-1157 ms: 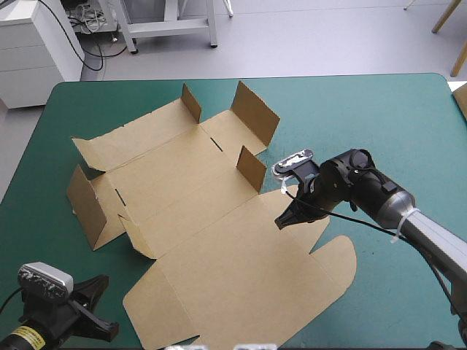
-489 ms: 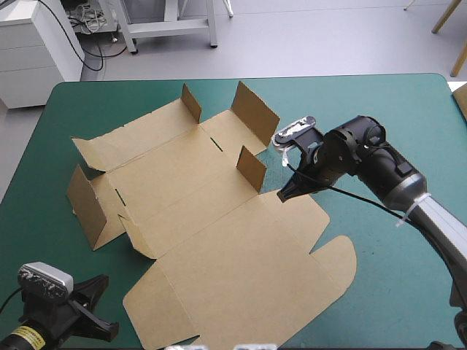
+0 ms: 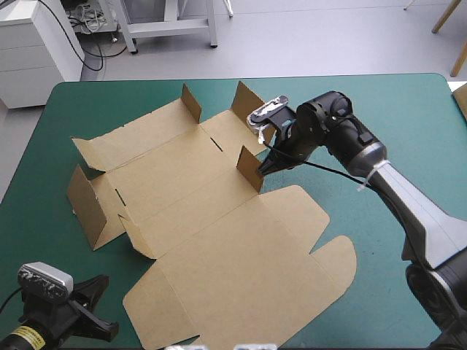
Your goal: Fold the box
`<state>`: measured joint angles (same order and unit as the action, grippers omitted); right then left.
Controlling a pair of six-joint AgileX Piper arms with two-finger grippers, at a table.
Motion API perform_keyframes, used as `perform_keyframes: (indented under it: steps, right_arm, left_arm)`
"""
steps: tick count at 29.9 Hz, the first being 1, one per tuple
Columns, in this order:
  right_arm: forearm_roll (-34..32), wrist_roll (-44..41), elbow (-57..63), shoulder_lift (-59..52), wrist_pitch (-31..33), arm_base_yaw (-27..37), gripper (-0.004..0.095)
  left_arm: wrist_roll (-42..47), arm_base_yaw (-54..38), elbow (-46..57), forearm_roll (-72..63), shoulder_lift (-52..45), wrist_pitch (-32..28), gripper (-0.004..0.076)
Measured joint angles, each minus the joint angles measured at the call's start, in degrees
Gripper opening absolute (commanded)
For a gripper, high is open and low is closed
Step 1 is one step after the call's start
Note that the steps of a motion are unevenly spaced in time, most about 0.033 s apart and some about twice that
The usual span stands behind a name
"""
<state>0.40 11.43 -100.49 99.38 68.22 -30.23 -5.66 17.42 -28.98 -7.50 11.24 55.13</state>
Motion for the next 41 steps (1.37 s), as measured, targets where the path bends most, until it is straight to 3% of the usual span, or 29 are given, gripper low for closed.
perform_keyframes:
  steps: [5, 13, 15, 41]
  right_arm:
    - [0.2, 2.2, -3.9, 4.6, 0.0, 0.0, 0.0026]
    - [2.8, 8.7, -6.8, 8.7, 0.0, 0.0, 0.0414]
    - [2.8, 9.8, -7.4, 9.3, 0.0, 0.0, 0.0456]
    - [2.8, 10.7, -17.1, 23.5, -0.4, 0.0, 0.0456]
  left_arm:
    - [0.0, 0.0, 0.0, 0.0, 0.0, 0.0, -0.0008]
    - [0.0, 0.0, 0.0, 0.0, 0.0, 0.0, -0.0008]
    - [0.0, 0.0, 0.0, 0.0, 0.0, 0.0, -0.0008]
    - [0.0, 0.0, 0.0, 0.0, 0.0, 0.0, -0.0008]
